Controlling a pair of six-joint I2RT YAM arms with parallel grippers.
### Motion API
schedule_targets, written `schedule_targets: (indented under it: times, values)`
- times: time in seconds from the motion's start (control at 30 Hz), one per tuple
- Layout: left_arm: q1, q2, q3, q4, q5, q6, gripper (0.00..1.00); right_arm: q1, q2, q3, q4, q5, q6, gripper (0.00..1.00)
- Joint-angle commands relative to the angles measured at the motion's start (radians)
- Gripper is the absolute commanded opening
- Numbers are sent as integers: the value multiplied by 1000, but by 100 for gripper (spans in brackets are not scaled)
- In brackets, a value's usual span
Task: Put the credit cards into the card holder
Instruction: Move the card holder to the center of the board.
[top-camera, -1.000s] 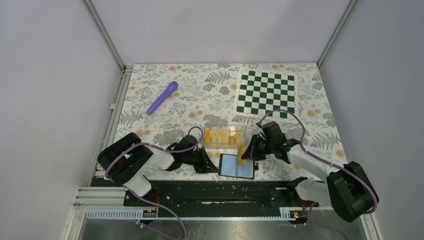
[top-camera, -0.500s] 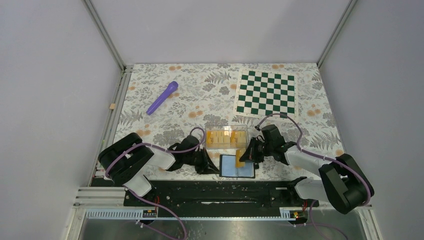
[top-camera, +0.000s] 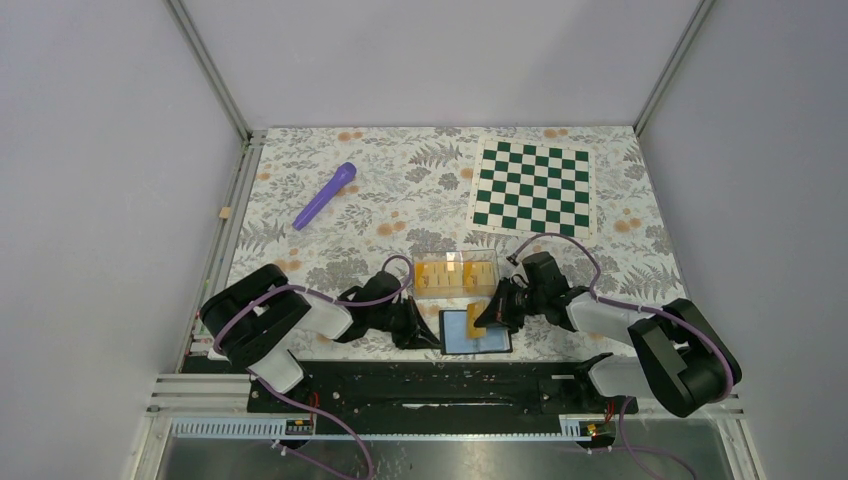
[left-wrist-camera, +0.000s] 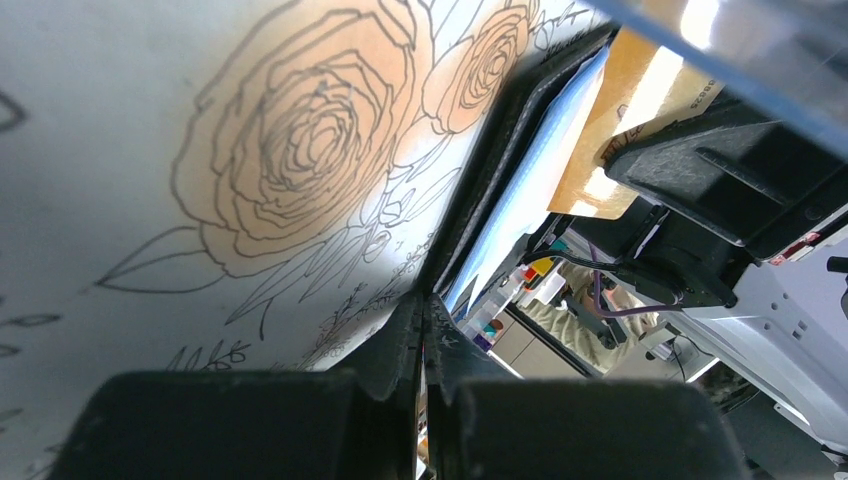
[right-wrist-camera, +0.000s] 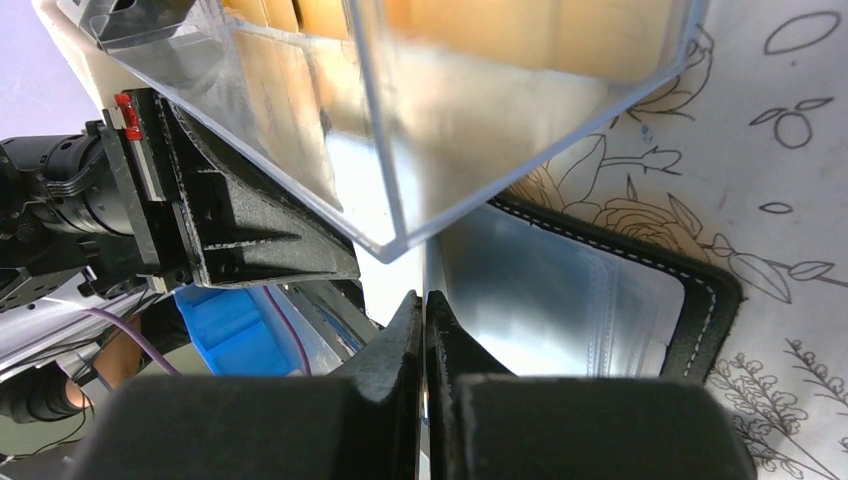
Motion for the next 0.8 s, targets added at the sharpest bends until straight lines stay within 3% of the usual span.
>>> schedule_targets:
  times: [0.0, 0.77]
  values:
    - [-12, 36, 13, -34, -74, 6, 0, 0, -8, -9, -44, -37, 6, 0]
    - [-24, 60, 47, -43, -76, 16, 0, 2, -29, -56, -119, -100, 24, 0]
